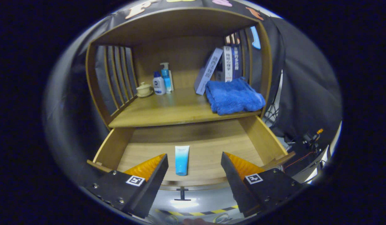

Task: Pull open the drawer, take out the items inside it, and place them on the countertop above the cabinet.

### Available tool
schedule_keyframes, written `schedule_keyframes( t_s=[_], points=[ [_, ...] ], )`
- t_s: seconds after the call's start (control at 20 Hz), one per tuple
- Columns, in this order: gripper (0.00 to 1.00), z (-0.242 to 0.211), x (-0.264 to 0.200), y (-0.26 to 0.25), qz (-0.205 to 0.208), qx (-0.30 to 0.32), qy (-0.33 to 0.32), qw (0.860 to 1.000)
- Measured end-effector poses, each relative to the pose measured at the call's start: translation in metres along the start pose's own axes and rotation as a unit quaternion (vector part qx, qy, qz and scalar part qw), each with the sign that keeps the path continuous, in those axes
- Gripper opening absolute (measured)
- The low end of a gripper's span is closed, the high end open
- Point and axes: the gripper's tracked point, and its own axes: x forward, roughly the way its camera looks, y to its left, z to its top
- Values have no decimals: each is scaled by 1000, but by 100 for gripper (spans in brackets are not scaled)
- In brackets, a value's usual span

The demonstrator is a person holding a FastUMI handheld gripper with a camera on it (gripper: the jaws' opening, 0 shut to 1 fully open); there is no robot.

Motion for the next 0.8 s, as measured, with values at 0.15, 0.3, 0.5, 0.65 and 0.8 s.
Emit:
schedule_keyframes(
  t_s=[0.15,0.3,0.5,0.65,0.8],
  points=[
    [100,-9,32,19,18,-7,78,997],
    [100,-29,70,25,2,-9,143,990],
    [100,-60,99,31,-8,-14,225,974],
    [87,-74,109,23,-53,9,275,960],
    [58,-78,118,22,-50,17,287,957]
  ],
)
